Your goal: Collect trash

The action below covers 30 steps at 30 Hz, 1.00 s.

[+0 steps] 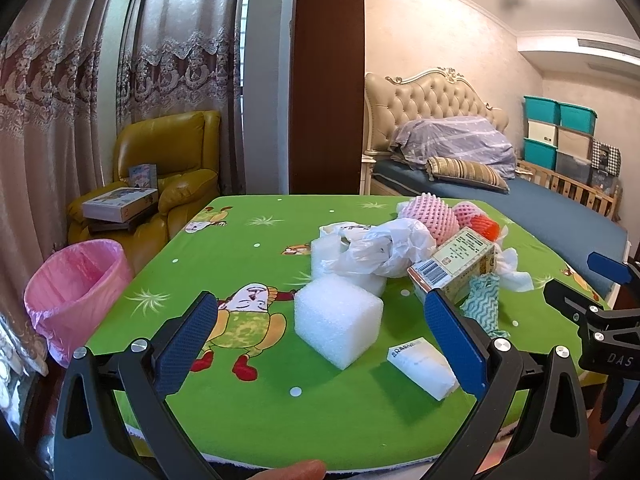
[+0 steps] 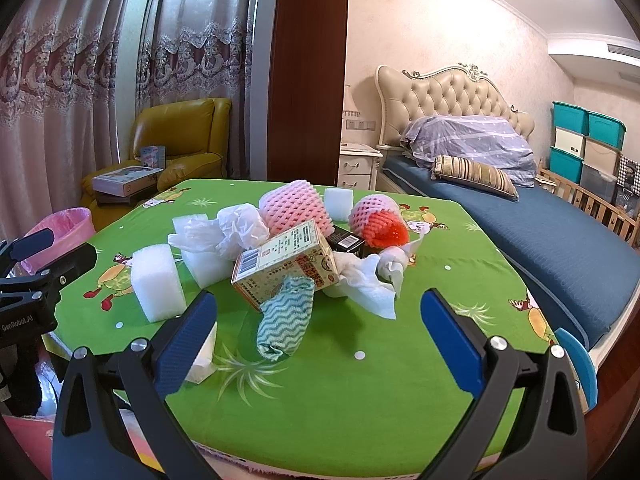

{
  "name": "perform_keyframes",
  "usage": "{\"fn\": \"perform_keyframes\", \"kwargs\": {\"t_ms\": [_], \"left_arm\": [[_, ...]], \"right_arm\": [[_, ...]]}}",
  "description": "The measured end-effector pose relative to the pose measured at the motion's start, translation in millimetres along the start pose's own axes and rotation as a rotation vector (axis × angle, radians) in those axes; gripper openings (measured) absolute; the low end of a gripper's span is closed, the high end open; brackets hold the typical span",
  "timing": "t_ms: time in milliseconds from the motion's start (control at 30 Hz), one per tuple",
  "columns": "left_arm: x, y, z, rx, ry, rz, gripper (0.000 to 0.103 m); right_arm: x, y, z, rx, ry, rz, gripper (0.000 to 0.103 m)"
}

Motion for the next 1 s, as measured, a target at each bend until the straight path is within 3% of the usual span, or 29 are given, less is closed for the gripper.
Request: {"fn": "perform_keyframes", "kwargs": {"t_ms": [1000], "left_arm": [[5.8, -4.2, -2.8, 0.043, 0.004, 0.033, 0.097]], "right_arm": [[6.6, -6.2, 1.1, -0.009, 0.003, 0.016, 0.099]]}}
Point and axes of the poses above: each gripper's, at about its wrist camera, not at the fingertips, and y roughly against the way its jaws point, z to its left, x to its underside, the point moved 8 cm from there along -y, roughly the way its jaws point, and after that the axes turned 2 degrees about -x, right-handed, at the moved point
